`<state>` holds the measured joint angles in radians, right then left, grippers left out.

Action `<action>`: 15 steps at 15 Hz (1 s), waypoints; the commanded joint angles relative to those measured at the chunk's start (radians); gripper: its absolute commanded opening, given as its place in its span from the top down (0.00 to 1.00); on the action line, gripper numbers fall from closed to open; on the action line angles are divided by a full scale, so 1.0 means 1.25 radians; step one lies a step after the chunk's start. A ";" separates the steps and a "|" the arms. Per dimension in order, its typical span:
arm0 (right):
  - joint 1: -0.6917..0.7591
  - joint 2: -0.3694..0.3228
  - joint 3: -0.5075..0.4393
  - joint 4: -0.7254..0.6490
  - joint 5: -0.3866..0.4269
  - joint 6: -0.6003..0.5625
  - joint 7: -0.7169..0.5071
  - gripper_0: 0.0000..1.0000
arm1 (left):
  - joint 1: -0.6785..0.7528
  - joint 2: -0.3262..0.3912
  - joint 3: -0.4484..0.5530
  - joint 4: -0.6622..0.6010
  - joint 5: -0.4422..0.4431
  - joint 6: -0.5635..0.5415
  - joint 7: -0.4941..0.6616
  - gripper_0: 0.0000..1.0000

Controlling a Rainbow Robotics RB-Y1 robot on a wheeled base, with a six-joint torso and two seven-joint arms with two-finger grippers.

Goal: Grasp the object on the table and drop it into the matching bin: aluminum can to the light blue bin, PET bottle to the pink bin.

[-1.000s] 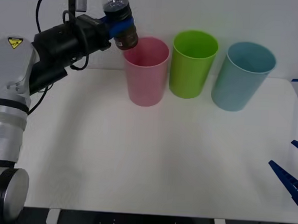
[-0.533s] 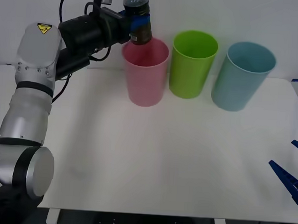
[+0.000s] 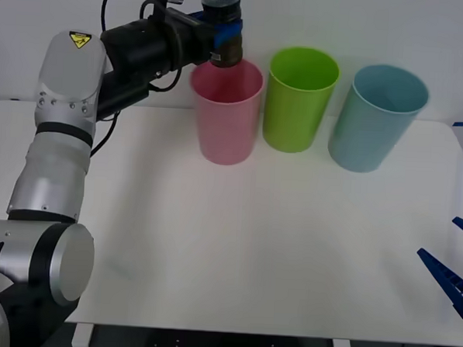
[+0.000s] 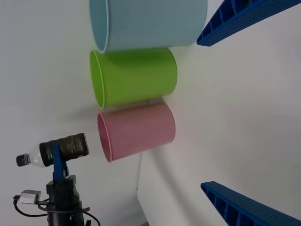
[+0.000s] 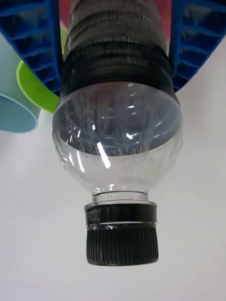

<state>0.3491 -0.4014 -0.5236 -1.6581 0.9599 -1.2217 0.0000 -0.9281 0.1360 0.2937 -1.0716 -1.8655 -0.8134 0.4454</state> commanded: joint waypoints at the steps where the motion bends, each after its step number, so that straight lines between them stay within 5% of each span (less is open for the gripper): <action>1: 0.000 0.000 0.000 0.000 0.000 0.000 0.000 0.00 | 0.000 -0.002 -0.003 -0.001 0.000 0.000 0.001 0.00; 9: 0.000 0.000 0.000 0.000 0.000 0.000 0.000 0.00 | 0.045 0.011 0.018 -0.010 0.134 -0.046 -0.024 0.00; 15: 0.000 0.000 0.000 0.000 0.000 0.000 0.000 0.00 | 0.202 0.031 0.026 -0.160 0.246 -0.086 -0.036 0.00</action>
<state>0.3490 -0.4014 -0.5236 -1.6581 0.9599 -1.2217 0.0000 -0.7014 0.1707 0.3243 -1.2461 -1.5720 -0.9133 0.4026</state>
